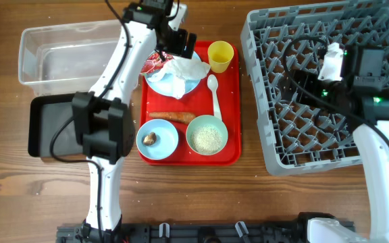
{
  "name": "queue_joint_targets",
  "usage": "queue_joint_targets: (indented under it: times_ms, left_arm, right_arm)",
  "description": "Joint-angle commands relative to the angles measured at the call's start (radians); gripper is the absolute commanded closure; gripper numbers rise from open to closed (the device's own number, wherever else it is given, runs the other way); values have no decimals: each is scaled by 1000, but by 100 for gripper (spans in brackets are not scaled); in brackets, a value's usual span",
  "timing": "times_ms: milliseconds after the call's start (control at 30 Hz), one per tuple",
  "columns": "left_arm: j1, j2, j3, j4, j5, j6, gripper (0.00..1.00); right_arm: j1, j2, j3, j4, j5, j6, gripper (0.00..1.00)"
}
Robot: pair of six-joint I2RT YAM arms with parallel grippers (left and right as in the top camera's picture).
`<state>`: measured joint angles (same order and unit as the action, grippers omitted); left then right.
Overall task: Sort waste into correct bins and load items into the dishwasher rack
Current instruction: 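Grasp the wrapper and tissue from the blue plate with left gripper, drop into clear bin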
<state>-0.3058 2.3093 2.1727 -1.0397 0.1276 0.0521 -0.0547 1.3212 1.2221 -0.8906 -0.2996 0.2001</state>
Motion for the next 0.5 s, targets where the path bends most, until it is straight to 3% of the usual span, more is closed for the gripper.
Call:
queue_joint_targets:
  times_ms: [0, 300, 333, 367, 400, 433, 467]
  left_arm:
    - [6, 79, 10, 3, -6, 22, 0]
    - [5, 248, 7, 39, -7, 19, 3]
    - [5, 276, 7, 45, -6, 19, 18]
    - [4, 287, 7, 44, -6, 19, 43]
    - [3, 290, 7, 43, -6, 19, 76]
    - [3, 290, 7, 43, -6, 19, 96]
    - [3, 286, 7, 38, -6, 19, 96]
  right_arm:
    - [5, 17, 17, -7, -16, 20, 0]
    - [5, 17, 17, -23, -16, 20, 0]
    - [5, 17, 17, -23, -16, 20, 0]
    - [5, 17, 17, -23, -16, 19, 0]
    - [5, 17, 17, -23, -16, 20, 0]
    - [5, 17, 17, -24, -16, 20, 0]
    - [5, 17, 17, -24, -16, 20, 0]
